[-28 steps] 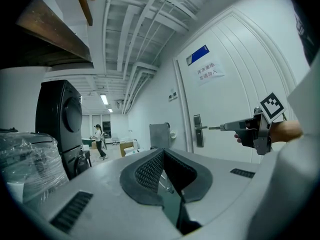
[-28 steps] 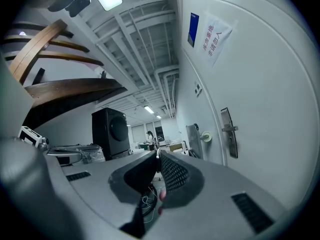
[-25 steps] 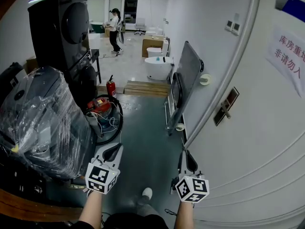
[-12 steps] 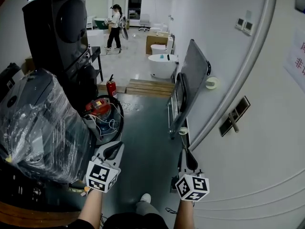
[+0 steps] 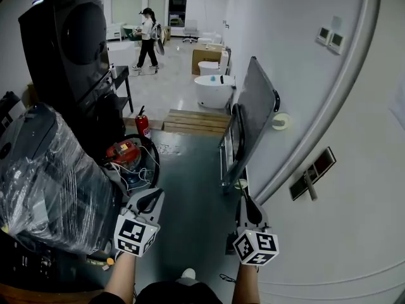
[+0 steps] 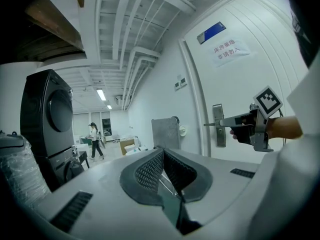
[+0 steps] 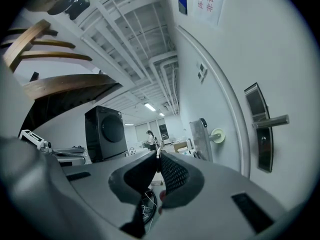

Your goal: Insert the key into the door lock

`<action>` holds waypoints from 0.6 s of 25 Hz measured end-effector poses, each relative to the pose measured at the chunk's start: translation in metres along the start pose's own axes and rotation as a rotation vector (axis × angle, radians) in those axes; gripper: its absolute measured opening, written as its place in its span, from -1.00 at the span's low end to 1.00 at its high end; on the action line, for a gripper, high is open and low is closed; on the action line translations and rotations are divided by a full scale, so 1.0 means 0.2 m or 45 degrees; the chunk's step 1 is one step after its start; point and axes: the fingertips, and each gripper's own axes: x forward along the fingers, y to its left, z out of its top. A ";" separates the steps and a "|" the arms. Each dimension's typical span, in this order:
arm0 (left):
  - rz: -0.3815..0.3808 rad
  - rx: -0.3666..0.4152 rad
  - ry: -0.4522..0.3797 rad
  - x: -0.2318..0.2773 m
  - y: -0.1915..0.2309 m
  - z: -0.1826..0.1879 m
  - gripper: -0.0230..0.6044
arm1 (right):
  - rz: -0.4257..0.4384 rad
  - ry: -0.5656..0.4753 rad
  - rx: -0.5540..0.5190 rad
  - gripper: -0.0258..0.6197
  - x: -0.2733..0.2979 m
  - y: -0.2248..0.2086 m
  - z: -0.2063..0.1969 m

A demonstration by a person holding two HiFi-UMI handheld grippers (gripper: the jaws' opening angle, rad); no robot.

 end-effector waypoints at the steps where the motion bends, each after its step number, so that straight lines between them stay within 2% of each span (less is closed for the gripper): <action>1: 0.000 -0.003 0.000 0.03 0.01 0.01 -0.89 | 0.005 -0.002 0.008 -0.67 0.03 -0.01 0.01; 6: -0.006 -0.010 0.031 0.13 0.02 -0.02 -0.89 | 0.021 0.032 -0.016 -0.67 0.12 -0.06 0.00; 9: -0.020 0.022 0.041 0.19 0.00 0.00 -0.89 | 0.022 0.032 -0.022 -0.67 0.15 -0.10 0.01; 15: -0.048 0.046 0.016 0.28 -0.02 0.08 -0.89 | 0.006 0.008 -0.012 -0.67 0.17 -0.18 0.07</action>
